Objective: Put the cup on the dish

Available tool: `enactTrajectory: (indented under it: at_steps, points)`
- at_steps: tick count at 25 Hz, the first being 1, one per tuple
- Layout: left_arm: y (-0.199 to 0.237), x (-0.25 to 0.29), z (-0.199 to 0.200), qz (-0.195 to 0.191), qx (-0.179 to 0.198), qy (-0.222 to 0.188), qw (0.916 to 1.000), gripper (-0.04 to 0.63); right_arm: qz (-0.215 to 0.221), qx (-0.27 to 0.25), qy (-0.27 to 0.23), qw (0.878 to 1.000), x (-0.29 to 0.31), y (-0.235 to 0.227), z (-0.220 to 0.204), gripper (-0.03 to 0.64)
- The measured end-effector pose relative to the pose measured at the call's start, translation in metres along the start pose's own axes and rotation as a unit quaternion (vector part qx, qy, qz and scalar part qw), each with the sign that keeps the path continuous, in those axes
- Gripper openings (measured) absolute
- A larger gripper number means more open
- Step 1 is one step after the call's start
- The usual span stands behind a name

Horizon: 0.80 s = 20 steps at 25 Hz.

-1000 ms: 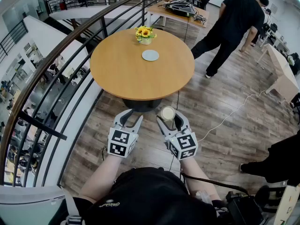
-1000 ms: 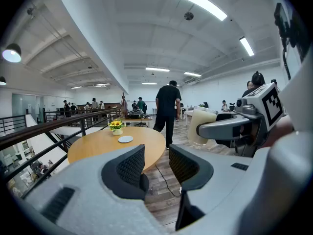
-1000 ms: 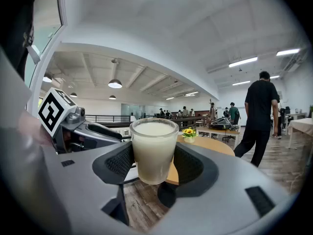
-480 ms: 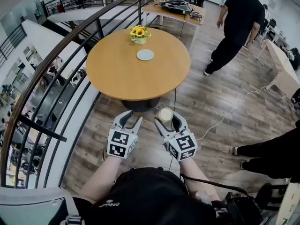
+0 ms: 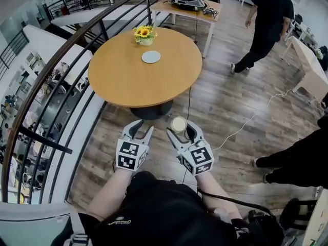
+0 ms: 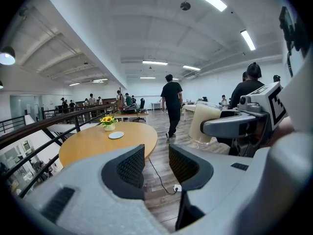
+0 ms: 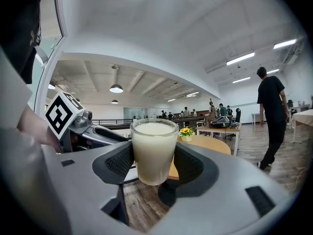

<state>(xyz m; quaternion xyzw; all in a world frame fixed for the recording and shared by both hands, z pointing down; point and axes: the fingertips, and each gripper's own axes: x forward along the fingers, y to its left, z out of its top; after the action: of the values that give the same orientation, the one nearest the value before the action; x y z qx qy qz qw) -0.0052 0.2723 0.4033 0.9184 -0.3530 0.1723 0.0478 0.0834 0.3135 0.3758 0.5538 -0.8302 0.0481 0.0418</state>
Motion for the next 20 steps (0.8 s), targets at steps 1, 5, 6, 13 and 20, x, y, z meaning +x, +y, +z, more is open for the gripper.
enactTrajectory:
  at_steps: [1,5,6,13,20]
  points:
    - [-0.002,0.001,-0.001,0.000,0.000,0.001,1.0000,0.160,-0.001,0.002,0.002,1.000,-0.002,-0.002,-0.003,0.255]
    - [-0.008,0.011,-0.003,-0.004,-0.002,0.005,1.0000,0.160,-0.004,0.005,0.004,1.000,-0.007,-0.010,-0.007,0.253]
    - [-0.008,0.014,-0.002,-0.006,-0.002,0.004,1.0000,0.160,-0.006,0.004,0.005,1.000,-0.007,-0.013,-0.007,0.254]
    - [0.009,0.048,-0.002,-0.018,-0.009,0.003,0.9998,0.160,-0.017,0.002,0.010,1.000,0.020,-0.037,-0.009,0.255]
    - [0.063,0.098,0.017,-0.023,-0.011,-0.002,0.9997,0.160,-0.019,-0.002,0.020,1.000,0.086,-0.066,-0.001,0.255]
